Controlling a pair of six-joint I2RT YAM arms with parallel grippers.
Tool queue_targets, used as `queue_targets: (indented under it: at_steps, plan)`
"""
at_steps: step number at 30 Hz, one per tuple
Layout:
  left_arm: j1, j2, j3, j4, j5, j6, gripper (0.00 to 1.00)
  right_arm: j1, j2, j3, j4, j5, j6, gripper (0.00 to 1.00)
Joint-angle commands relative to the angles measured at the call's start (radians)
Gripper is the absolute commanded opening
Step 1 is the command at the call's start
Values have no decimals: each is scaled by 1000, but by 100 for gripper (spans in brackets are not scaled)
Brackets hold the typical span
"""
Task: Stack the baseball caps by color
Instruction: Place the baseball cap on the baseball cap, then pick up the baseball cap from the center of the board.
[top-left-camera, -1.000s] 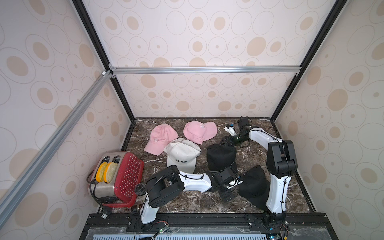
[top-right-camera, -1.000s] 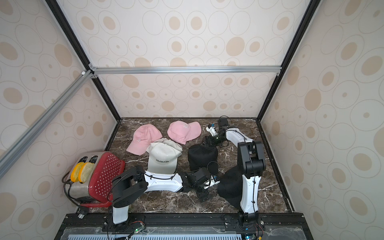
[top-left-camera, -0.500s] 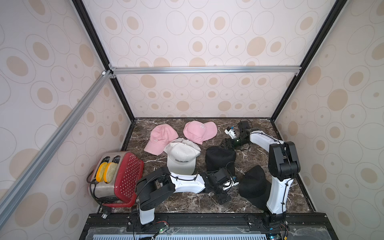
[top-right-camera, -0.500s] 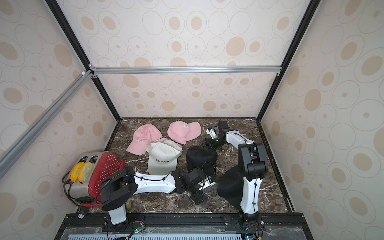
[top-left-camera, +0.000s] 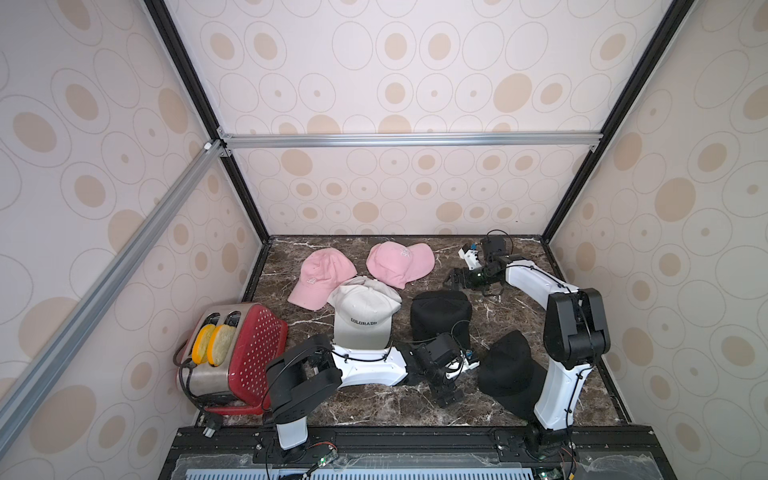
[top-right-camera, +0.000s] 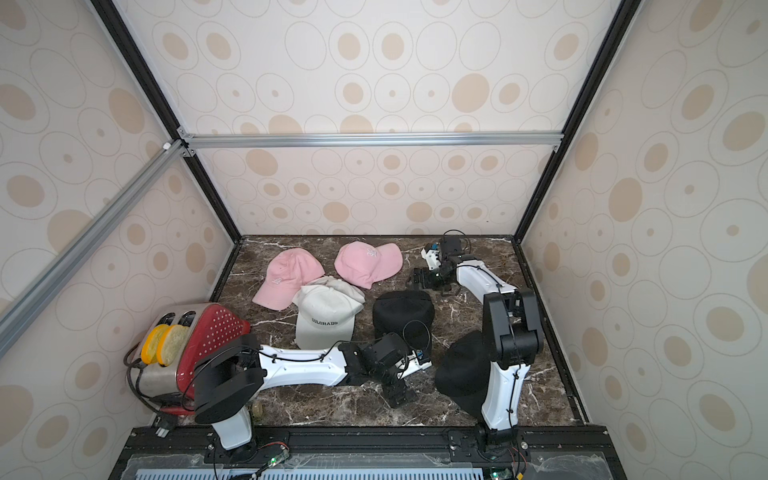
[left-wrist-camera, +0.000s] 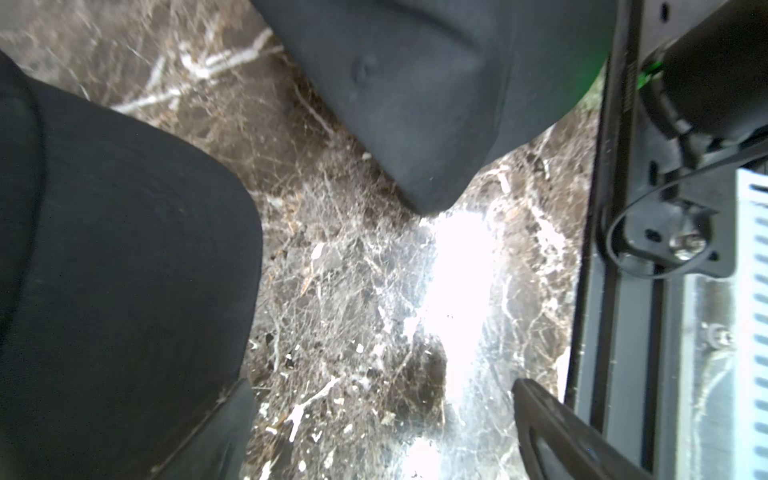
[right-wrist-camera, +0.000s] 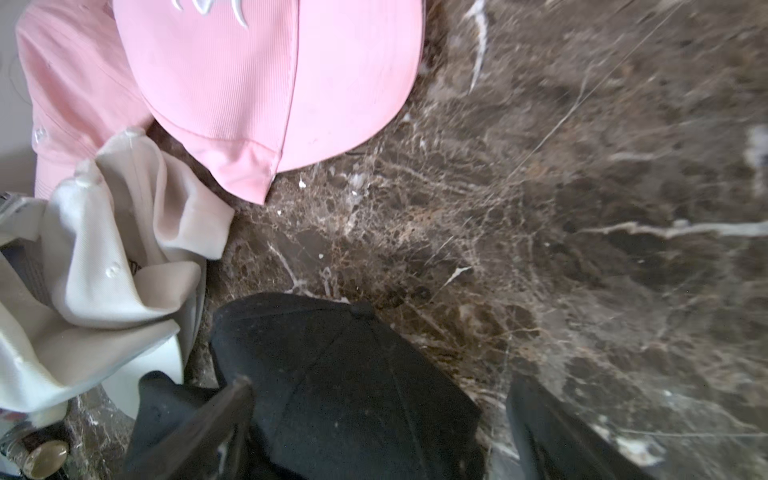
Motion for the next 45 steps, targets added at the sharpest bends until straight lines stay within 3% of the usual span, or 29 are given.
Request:
queue_targets:
  at_steps: [1,7,11,14,20,27,33,36,45]
  plan:
    - [10,-50,-9,-25,18,3,99,-3,-56,13,27,21,20,99]
    - [11,-109,-11,-31,50,-9,99,-39,-220,-151,169,152,101,100]
    - [13,-146,-10,12,-2,-118,99,-76,-375,-294,253,276,137,100]
    - [16,-145,24,28,34,-217,99,-115,-500,-412,301,326,185,100]
    - [29,-72,159,-71,110,-285,99,-216,-844,-755,467,480,283,100]
    - [73,41,247,-8,237,-406,99,-243,-1185,-915,333,580,254,100]
    - [77,149,326,19,235,-477,97,-243,-1413,-1007,169,553,277,99]
    - [79,183,328,64,216,-506,97,-243,-1480,-1034,103,543,281,99]
    - [88,314,376,176,327,-580,92,-244,-1512,-1065,80,538,244,99]
